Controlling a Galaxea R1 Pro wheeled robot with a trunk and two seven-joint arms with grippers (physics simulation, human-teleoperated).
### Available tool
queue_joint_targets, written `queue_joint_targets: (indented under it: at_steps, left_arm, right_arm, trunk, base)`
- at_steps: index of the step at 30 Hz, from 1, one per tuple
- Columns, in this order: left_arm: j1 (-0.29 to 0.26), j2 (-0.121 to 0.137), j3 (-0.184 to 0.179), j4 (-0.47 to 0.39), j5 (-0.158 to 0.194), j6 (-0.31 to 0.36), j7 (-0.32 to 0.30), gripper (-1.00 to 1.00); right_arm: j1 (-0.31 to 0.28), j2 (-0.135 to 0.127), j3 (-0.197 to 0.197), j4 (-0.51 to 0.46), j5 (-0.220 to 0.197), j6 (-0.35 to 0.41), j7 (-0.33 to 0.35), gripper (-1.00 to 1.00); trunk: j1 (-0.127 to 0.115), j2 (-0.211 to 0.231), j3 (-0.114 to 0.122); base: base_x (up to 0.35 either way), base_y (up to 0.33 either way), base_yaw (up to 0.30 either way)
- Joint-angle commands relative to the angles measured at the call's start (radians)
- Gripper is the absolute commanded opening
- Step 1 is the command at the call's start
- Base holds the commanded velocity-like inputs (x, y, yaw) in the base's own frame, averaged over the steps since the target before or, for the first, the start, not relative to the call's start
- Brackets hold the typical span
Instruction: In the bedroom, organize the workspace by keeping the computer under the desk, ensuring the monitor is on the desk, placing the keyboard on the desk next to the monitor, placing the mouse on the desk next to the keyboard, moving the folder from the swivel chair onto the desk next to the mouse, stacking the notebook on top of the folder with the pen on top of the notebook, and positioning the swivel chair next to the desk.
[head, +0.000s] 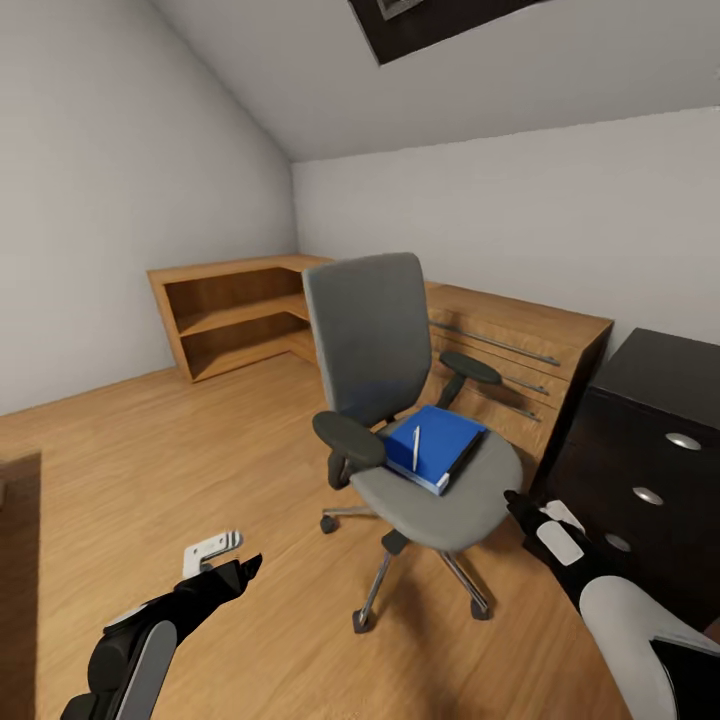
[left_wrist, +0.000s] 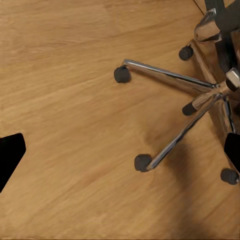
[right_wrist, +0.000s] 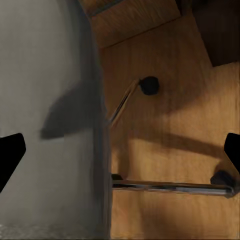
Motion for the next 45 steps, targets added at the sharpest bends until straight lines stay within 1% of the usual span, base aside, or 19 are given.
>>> queue_joint_targets:
  at_steps: [1, 10, 19, 21, 22, 23, 24, 26, 27, 28, 31, 35, 38, 45]
  left_arm:
    - [-0.001, -0.001, 0.001, -0.001, 0.011, 0.005, 0.007, 1.0]
    - [-0.001, 0.0, 0.002, -0.001, 0.011, 0.005, 0.007, 1.0]
    - [-0.001, 0.0, 0.002, -0.001, 0.011, 0.005, 0.007, 1.0]
    - [-0.001, 0.0, 0.002, -0.001, 0.011, 0.005, 0.008, 1.0]
    - [-0.001, -0.001, 0.002, -0.001, 0.011, 0.005, 0.008, 1.0]
    - [-0.001, -0.001, 0.002, -0.001, 0.011, 0.005, 0.008, 1.0]
    - [-0.001, -0.001, 0.001, 0.0, 0.011, 0.005, 0.008, 1.0]
    - [-0.001, -0.001, 0.001, 0.0, 0.011, 0.005, 0.008, 1.0]
    - [-0.001, -0.002, 0.001, 0.0, 0.011, 0.005, 0.008, 1.0]
    - [-0.001, -0.002, 0.0, 0.0, 0.011, 0.005, 0.008, 1.0]
    - [-0.001, -0.002, -0.001, 0.0, 0.01, 0.005, 0.008, 1.0]
    - [-0.001, -0.002, -0.003, 0.0, 0.01, 0.005, 0.008, 1.0]
    - [-0.001, -0.002, -0.004, 0.0, 0.009, 0.005, 0.008, 1.0]
    - [-0.001, -0.002, -0.014, 0.0, 0.009, 0.005, 0.008, 1.0]
  right_arm:
    - [0.001, 0.0, 0.001, 0.02, -0.009, 0.005, -0.007, 1.0]
    - [0.001, 0.004, 0.002, 0.022, -0.011, 0.006, -0.006, 1.0]
    - [0.001, 0.014, 0.002, 0.024, -0.012, 0.009, -0.005, 1.0]
    - [0.001, 0.019, 0.003, 0.024, -0.012, 0.01, -0.005, 1.0]
    - [0.001, 0.031, 0.004, 0.024, -0.011, 0.012, -0.004, 1.0]
    - [0.001, 0.034, 0.004, 0.024, -0.011, 0.012, -0.003, 1.0]
    - [0.001, 0.041, 0.005, 0.024, -0.011, 0.014, 0.004, 1.0]
    - [0.002, 0.048, 0.005, 0.024, -0.011, 0.021, 0.023, 1.0]
    - [0.005, 0.052, 0.005, 0.025, -0.009, 0.038, 0.064, 1.0]
    - [0.007, 0.053, 0.005, 0.026, -0.008, 0.05, 0.087, 1.0]
    - [0.009, 0.055, 0.006, 0.026, -0.007, 0.068, 0.122, 1.0]
    - [0.015, 0.057, 0.006, 0.027, -0.006, 0.105, 0.186, 1.0]
    - [0.02, 0.058, 0.007, 0.038, -0.005, 0.126, 0.219, 1.0]
    - [0.023, 0.057, 0.007, 0.055, -0.005, 0.156, 0.265, 1.0]
  trunk:
    - [-0.001, 0.0, -0.001]
    - [-0.001, 0.0, -0.001]
    - [-0.001, 0.0, -0.001]
    - [-0.001, 0.0, -0.001]
    - [-0.001, 0.0, -0.001]
    - [-0.001, 0.0, -0.001]
    - [-0.001, 0.0, -0.001]
    - [-0.001, 0.0, -0.001]
    - [-0.001, 0.0, -0.001]
    - [-0.001, 0.0, -0.001]
    - [-0.001, 0.0, -0.001]
    - [-0.001, 0.0, -0.001]
    - [-0.001, 0.0, -0.001]
    - [-0.001, 0.0, -0.001]
  base:
    - [-0.319, 0.0, 0.0]
    - [-0.219, 0.0, 0.0]
    - [-0.283, 0.0, 0.0]
    - [-0.151, 0.0, 0.0]
    - [-0.044, 0.0, 0.0]
    - [-0.035, 0.0, 0.0]
    - [-0.018, 0.0, 0.0]
    - [-0.01, 0.0, 0.0]
    - [-0.004, 0.0, 0.0]
    - [-0.002, 0.0, 0.0]
    - [-0.002, 0.0, 0.0]
    - [0.0, 0.0, 0.0]
    - [0.0, 0.0, 0.0]
    - [0.0, 0.0, 0.0]
